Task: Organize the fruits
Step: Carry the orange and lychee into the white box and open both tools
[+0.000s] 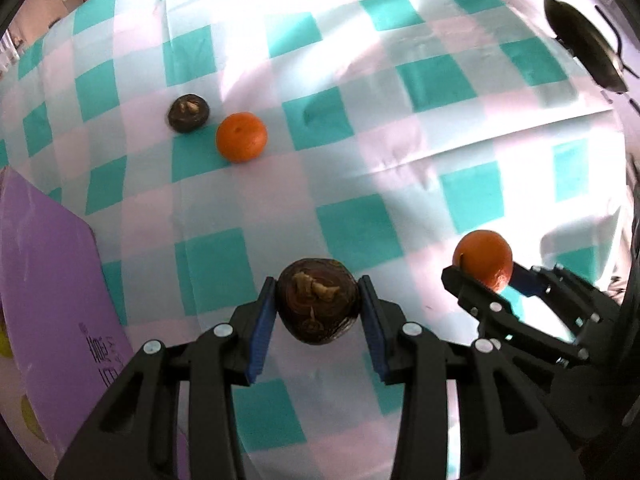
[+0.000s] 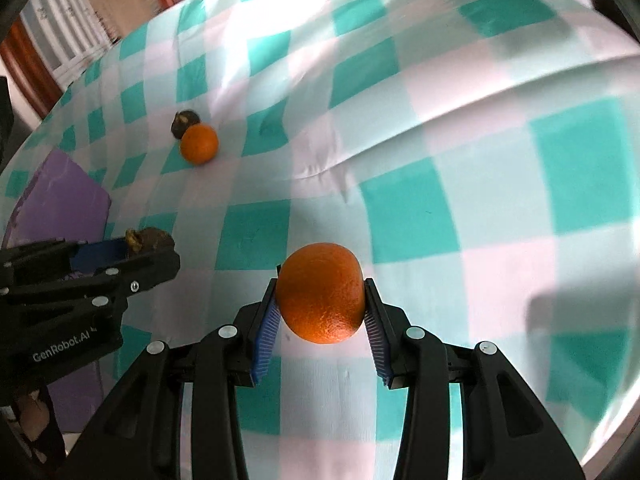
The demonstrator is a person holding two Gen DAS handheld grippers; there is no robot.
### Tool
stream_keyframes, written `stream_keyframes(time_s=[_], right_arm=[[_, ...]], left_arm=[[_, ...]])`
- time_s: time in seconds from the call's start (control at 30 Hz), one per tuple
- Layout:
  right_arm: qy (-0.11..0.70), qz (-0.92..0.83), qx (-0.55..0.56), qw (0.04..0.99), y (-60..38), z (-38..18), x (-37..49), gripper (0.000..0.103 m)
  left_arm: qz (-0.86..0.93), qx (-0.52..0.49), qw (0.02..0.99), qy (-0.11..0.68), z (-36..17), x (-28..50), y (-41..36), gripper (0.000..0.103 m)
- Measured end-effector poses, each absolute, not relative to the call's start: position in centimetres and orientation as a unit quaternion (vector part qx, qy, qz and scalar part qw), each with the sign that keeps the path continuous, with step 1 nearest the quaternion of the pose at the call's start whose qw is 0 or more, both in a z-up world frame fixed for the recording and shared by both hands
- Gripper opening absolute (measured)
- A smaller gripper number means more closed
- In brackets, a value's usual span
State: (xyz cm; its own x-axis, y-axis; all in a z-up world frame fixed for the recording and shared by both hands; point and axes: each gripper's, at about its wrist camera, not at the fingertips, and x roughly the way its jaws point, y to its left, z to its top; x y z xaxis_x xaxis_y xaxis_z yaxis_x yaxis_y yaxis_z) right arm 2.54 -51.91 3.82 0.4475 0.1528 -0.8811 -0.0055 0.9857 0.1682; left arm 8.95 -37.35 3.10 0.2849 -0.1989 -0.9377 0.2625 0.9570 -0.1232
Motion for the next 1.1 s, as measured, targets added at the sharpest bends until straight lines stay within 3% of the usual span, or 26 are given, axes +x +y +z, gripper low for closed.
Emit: stream_keyframes(time_s=[0.23, 0.57, 0.83, 1.1], right_arm=[[0.507, -0.015, 0.100, 0.856, -51.7, 6.6, -1.9, 0.040], [0.462, -0.054, 0.106, 0.879, -49.9, 11.9, -5.8, 0.040], [0.415, -0.004, 0.080, 0.906, -42.9, 17.5, -5.9, 0.040], [0.406, 0.089, 0.035, 0.909, -32.7, 19.4, -5.4, 0.040]], left_arm=[[-0.206, 0.041, 0.808, 0.551, 7.0, 4.9, -39.3, 0.041], [-0.247, 0.065, 0.826, 0.502, 12.5, 0.4, -36.1, 0.041], [-0.236, 0.067, 0.858, 0.452, 16.5, -1.3, -28.2, 0.041], [-0.156, 0.028, 0.873, 0.461, 16.1, -2.2, -16.9, 0.041]])
